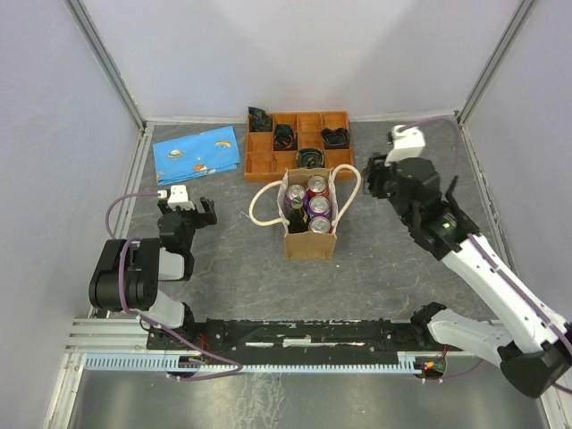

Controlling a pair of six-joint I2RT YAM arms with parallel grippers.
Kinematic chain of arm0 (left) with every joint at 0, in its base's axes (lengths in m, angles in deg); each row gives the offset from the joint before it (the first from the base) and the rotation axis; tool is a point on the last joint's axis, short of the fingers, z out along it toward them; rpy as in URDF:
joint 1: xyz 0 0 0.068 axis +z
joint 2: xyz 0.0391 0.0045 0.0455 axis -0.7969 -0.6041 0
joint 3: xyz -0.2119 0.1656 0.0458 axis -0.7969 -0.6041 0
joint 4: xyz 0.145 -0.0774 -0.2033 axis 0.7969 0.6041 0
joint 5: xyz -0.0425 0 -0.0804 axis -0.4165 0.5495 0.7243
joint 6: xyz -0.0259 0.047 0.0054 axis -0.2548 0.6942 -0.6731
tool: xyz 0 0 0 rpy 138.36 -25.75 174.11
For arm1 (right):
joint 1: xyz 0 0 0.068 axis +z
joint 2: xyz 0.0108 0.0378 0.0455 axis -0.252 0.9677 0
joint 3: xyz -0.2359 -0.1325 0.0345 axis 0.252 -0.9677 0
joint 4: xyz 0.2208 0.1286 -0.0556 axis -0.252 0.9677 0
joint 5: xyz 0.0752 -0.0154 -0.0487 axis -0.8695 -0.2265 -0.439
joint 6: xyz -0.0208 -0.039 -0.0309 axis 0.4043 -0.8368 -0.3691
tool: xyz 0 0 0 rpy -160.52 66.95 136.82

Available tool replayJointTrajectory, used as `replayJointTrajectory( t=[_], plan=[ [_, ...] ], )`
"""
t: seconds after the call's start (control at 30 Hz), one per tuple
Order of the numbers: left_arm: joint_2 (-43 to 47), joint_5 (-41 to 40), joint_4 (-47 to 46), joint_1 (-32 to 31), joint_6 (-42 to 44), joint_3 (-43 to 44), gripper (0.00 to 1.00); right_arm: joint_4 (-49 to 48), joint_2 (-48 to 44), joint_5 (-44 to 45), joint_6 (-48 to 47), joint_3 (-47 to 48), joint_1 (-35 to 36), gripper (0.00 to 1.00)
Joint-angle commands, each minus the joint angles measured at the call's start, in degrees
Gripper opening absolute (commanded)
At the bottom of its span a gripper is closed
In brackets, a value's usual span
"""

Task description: Take the beverage out of the canvas bag

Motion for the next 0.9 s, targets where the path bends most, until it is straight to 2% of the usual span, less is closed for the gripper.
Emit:
replayJointTrajectory(
  t=[0.0,0.23,0.33,0.87],
  plan=[
    [0.29,-0.53,-2.18,-0.22,2.04,0.28,0.99,3.08,4.55,-5.34,-1.74,2.38,5.89,0.58],
    [0.24,-0.55,-2.21,-0.25,2.04,0.28,0.99,6.64,12.35,-1.21,-4.07,4.00,15.98,0.60],
    [0.28,-0.53,-2.16,-0.21,2.09,0.28,0.99,7.30,15.23,-1.51,-3.54,4.65,18.11,0.61],
    [0.30,-0.54,-2.14,-0.22,2.05,0.32,0.99,8.66,26.53,-2.14,2.33,3.65,19.00,0.65]
  ],
)
